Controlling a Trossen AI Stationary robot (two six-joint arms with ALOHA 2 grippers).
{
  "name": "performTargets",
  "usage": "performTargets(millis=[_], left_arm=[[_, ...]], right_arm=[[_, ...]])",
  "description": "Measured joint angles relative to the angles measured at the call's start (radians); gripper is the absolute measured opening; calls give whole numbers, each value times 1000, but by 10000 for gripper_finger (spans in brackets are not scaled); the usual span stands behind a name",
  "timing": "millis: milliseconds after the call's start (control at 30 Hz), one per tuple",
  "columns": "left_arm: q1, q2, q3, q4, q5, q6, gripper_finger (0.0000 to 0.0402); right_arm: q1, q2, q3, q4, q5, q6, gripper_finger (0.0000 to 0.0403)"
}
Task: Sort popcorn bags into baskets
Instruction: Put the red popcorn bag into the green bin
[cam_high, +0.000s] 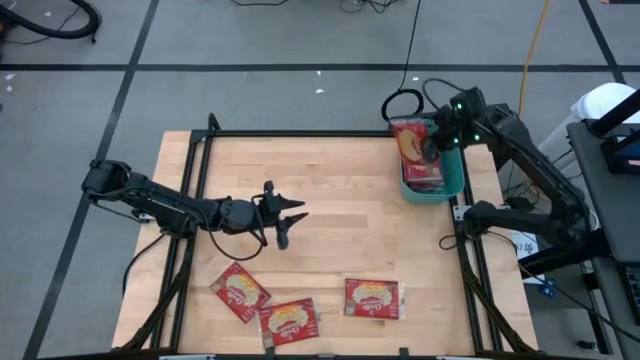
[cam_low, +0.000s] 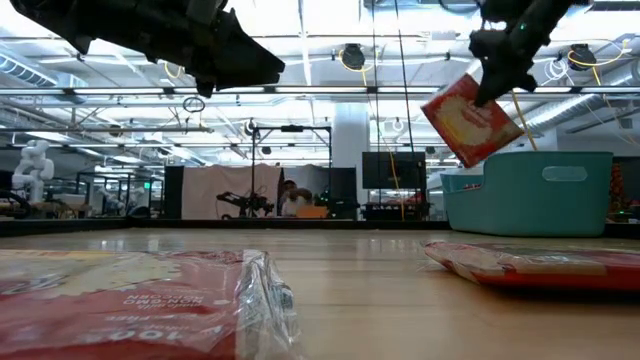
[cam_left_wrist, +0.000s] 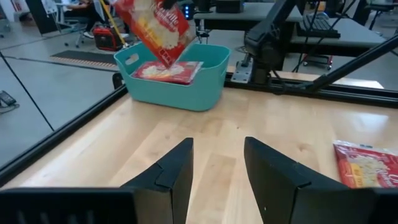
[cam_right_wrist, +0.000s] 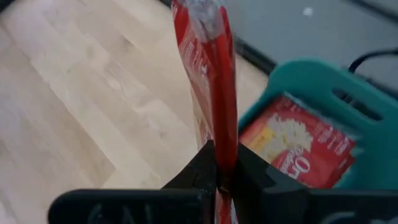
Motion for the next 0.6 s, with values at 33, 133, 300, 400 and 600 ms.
performTargets(millis=[33,133,300,400,600], left_arm=[[-3,0,0,0,0,0,147],[-13,0,0,0,1,0,147],[-21,0,0,-12,2,0,147],[-21,0,0,-29,2,-13,147],[-22,0,0,-34,53,-68,147]], right_arm=[[-28,16,1,-11,-20,-13,19],[-96,64,0,-22,-44,-40,19],[-182,126,0,-27,-70,-69,19],[-212,164,1,-41,-71,-90,19],[-217,194,0,-38,-69,-105,19]])
